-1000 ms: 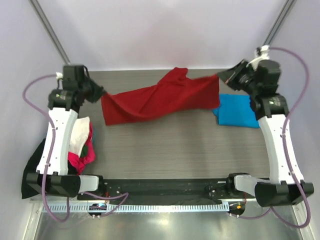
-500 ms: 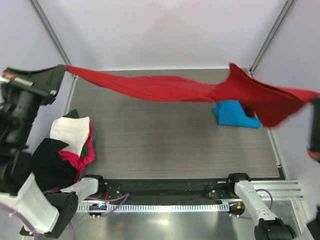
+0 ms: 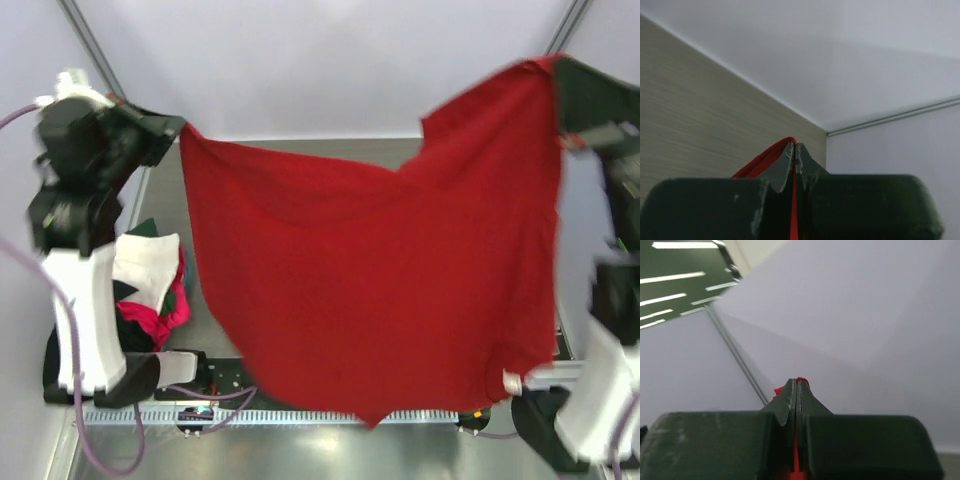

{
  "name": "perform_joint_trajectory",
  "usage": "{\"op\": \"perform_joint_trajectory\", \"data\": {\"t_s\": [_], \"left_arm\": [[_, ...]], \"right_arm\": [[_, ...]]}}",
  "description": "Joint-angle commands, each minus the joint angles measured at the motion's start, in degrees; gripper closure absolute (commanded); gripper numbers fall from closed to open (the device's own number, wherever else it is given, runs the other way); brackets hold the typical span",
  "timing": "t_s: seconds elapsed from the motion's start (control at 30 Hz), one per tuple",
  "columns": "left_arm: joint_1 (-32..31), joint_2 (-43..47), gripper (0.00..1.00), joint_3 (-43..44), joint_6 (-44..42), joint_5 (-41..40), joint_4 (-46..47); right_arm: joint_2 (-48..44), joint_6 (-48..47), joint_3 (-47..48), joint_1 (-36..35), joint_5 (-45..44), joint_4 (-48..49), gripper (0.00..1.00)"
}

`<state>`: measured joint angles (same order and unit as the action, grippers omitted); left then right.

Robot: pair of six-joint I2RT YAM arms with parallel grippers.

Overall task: Fold and stack the t-shirts
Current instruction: Flatten the tshirt out

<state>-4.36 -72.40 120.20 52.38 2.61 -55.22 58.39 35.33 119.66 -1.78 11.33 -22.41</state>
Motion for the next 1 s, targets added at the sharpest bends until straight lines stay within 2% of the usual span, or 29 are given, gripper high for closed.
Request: {"op": "perform_joint_trajectory", "data": {"t_s": [0.0, 0.1, 0.2, 0.33, 0.4, 0.53, 0.67, 0.83, 0.97], "left_arm": [[0.3, -7.2, 1.0, -4.2, 0.8, 0.6, 8.0], [0.7, -12.0, 1.0, -3.6, 1.3, 1.6, 10.8], [2.5, -19.7, 1.0, 2.9, 2.5, 3.0, 10.5], [8.1, -31.1, 1.0, 19.2, 6.1, 10.6, 9.5], [9.1, -32.4, 1.0, 23.0, 6.5, 11.3, 10.6], [10.5, -30.1, 1.0, 22.0, 6.2, 11.6, 17.1], [12.0, -29.7, 1.0, 17.0, 6.9, 14.3, 19.5], [12.3, -32.5, 1.0, 13.5, 6.3, 19.0, 21.7], [12.2, -31.1, 1.0, 7.1, 2.7, 19.7, 21.7]], "right_arm": [[12.1, 2.1, -5.7, -0.1, -2.5, -3.3, 0.99], [19.5, 3.6, -5.3, -0.1, 0.3, -0.4, 0.99], [28.1, 6.3, 1.7, -0.1, 4.4, 1.1, 0.99], [36.8, 6.8, 13.5, 0.0, 5.4, -1.0, 0.99], [40.8, 6.9, 22.0, 0.6, 6.2, -3.4, 0.99], [41.8, 8.0, 27.9, 4.0, 8.4, -3.3, 0.99], [37.8, 5.7, 22.3, 4.8, 8.6, -0.2, 0.99], [37.0, 4.9, 12.9, 4.8, 11.5, 1.6, 0.99], [29.7, 3.8, -2.9, 4.9, 11.6, 6.2, 0.99]]}}
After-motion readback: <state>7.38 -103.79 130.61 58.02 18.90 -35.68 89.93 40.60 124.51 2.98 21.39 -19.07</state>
